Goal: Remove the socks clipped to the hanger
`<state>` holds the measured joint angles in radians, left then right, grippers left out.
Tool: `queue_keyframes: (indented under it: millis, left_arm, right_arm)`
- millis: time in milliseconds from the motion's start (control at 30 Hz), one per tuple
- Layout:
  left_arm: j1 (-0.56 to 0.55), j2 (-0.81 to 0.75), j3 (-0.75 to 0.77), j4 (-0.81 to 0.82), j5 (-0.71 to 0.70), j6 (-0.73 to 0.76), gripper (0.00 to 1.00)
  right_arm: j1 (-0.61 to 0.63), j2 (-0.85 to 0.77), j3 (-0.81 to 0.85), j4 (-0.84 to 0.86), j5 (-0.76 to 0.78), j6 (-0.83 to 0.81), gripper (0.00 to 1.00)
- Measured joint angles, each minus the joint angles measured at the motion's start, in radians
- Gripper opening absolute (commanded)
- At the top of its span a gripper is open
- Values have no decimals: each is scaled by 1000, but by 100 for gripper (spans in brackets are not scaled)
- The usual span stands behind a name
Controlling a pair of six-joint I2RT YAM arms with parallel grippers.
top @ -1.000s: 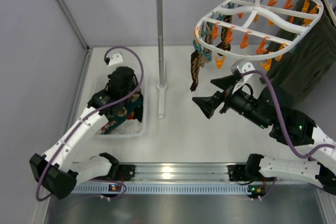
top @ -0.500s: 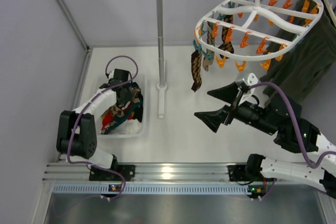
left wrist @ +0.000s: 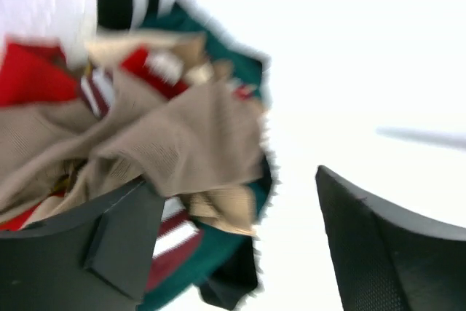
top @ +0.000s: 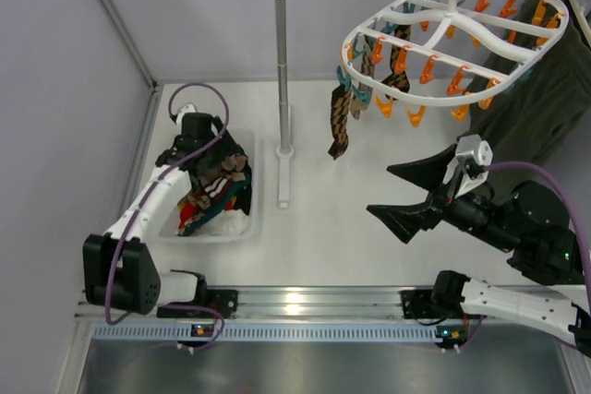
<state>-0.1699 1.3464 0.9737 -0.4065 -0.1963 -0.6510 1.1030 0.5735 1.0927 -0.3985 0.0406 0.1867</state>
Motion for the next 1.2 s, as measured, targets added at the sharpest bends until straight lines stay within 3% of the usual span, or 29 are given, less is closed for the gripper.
queue_keyframes:
  millis: [33, 267, 400, 467, 600, 667, 733, 967, 1133, 1200]
  left_arm:
    - [0, -33, 13, -2, 3, 2, 98]
    - [0, -279, 63, -14, 60, 19, 98]
    - [-14, -364, 69, 3, 185, 43, 99]
    - [-90, -397, 67, 39, 211, 82, 98]
    - [-433, -421, 18, 256, 233, 225, 99]
    - [-575, -400, -22, 370, 245, 296, 99]
    - [-631, -344, -46, 482, 244, 342, 99]
    - [-635, -26, -46, 730, 151, 428, 98]
    - [-629, 76, -37, 805, 71, 464, 98]
    - [-621, 103, -20, 830, 62, 470, 94]
  right_arm:
    - [0, -11, 0, -2, 5, 0, 99]
    - [0, -76, 0, -16, 47, 1, 99]
    - [0, -90, 0, -24, 69, 1, 99]
    - [0, -91, 0, -27, 79, 0, 99]
    - [0, -108, -2, -28, 97, 2, 99]
    - [0, -122, -8, -27, 97, 9, 99]
    - [0, -130, -13, -25, 94, 16, 99]
    - [0, -139, -13, -25, 65, 27, 99]
    - [0, -154, -19, -25, 50, 27, 99]
    - [0, -154, -19, -24, 43, 27, 99]
